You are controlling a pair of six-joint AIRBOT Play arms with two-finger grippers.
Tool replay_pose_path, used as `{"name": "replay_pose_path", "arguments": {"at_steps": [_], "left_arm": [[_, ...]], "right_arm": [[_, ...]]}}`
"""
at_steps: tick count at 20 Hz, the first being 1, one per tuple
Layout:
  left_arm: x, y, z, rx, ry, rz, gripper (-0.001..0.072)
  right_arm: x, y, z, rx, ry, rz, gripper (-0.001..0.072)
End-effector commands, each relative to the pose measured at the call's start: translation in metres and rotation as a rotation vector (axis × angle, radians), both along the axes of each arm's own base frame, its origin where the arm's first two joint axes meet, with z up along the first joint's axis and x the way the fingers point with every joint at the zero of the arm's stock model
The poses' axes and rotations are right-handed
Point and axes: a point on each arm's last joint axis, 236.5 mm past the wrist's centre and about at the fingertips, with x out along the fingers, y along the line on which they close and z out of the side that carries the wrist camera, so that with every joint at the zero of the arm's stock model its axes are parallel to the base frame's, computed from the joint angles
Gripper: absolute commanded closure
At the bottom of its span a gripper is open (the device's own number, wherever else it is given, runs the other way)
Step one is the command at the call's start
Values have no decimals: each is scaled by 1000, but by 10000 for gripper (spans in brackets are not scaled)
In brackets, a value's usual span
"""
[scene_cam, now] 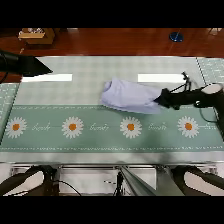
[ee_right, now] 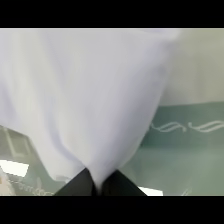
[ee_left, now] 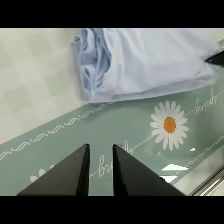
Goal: Fold the shirts.
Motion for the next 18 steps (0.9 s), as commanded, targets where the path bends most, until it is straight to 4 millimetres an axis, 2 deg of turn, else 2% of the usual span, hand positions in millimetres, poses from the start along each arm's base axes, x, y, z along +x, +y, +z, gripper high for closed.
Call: {"name": "replay_pose_path", "arguments": {"at_steps": [1, 3, 4, 6, 8, 9, 13, 18], "left_arm": [[1, 10, -8, 52, 7, 15, 503], [4, 12, -8, 55, -2, 24, 503], [5, 12, -7, 55, -7, 28, 503], [6, 12, -7, 55, -10, 28, 503], [6, 12, -7, 56, -11, 26, 503], [6, 12, -7, 57, -12, 27, 503], [7, 12, -6, 64, -28, 17, 503], [19, 19, -3, 94, -93, 26, 503]], "right_arm": [[-15, -67, 80, -148, -105, -49, 692], [-43, -128, 117, -321, -104, -171, 693], [-66, -163, 127, -432, -66, -235, 692], [-128, -224, 133, -620, 91, -357, 692], [-194, -264, 128, -713, 303, -479, 692], [-214, -275, 128, -711, 363, -557, 692], [-284, -292, 120, -674, 581, -727, 692], [-337, -280, 82, -561, 782, -807, 692]]}}
